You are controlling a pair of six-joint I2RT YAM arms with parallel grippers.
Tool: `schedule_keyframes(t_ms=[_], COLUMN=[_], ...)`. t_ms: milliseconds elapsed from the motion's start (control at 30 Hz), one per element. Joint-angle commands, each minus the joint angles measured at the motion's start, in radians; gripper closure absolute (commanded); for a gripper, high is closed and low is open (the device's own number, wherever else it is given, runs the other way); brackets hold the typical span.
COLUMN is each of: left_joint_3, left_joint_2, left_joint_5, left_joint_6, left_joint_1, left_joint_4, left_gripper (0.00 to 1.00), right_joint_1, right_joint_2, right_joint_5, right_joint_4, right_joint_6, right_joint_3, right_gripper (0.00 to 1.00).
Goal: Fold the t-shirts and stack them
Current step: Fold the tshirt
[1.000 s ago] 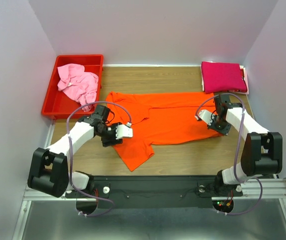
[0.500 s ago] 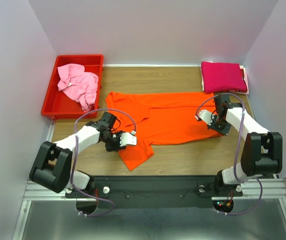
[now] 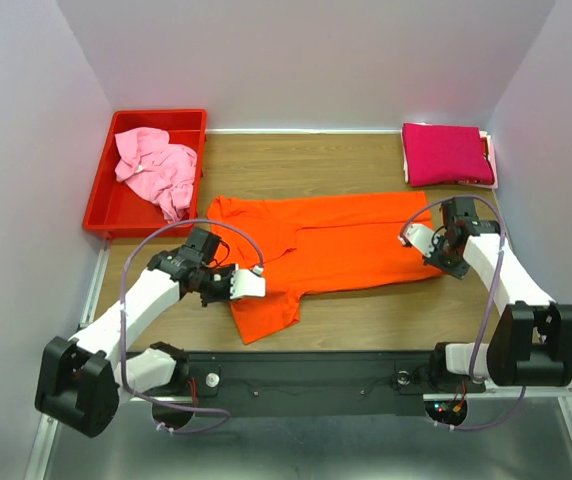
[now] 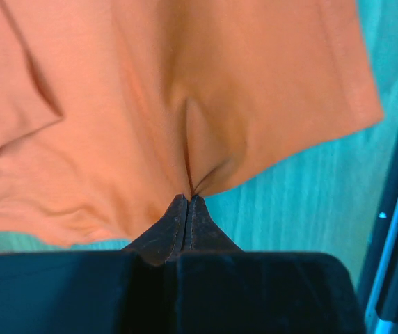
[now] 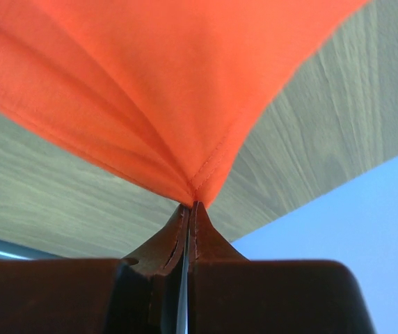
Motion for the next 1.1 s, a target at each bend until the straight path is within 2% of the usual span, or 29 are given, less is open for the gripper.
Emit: schedule_keyframes(t_ms=[0, 100, 200, 633, 933, 1000, 1033, 1067], left_joint_3=[0.042, 0.072, 0.126, 0.440, 0.539, 0.539, 0.534, 0.530], left_joint_2=[-0.067, -0.093, -0.067, 0.256, 0.451, 0.476, 0.494, 0.502], left_joint_5=[0.020, 0.029, 0.055, 0.133, 0.139, 0.136, 0.130, 0.127], left_joint_6=[-0.027, -0.033, -0.026, 0.039, 0.072, 0.060, 0.042, 0.034], left_joint_1=[0.001, 0.022, 0.062, 0.185, 0.235, 0.243, 0.243, 0.246], left_joint_4=[-0.140, -0.158, -0.163, -0.135, -0.121, -0.095, -0.060, -0.048], left_gripper=[1.00, 1.00, 1.00, 1.00, 1.00, 0.95, 0.83, 0.78], right_joint_1=[-0.021, -0.023, -0.023, -0.023, -0.023, -0.023, -0.023, -0.023], right_joint_2=[-0.076, -0.101, -0.055, 0.318, 0.537, 0.585, 0.598, 0.609], right_joint_5=[-0.009, -0.024, -0.040, -0.053, -0.064, -0.070, -0.073, -0.075], right_joint_4=[-0.052, -0.061, -0.062, -0.062, -0.058, -0.058, -0.058, -0.058], right_joint_6=[-0.087, -0.095, -0.093, -0.132, -0.124, -0.106, -0.097, -0.075], right_joint_3=[-0.013, 0.001, 0.056, 0.379, 0.580, 0.603, 0.623, 0.637], right_gripper=[0.99, 0.99, 0.99, 0.99, 0.98, 0.88, 0.67, 0.58])
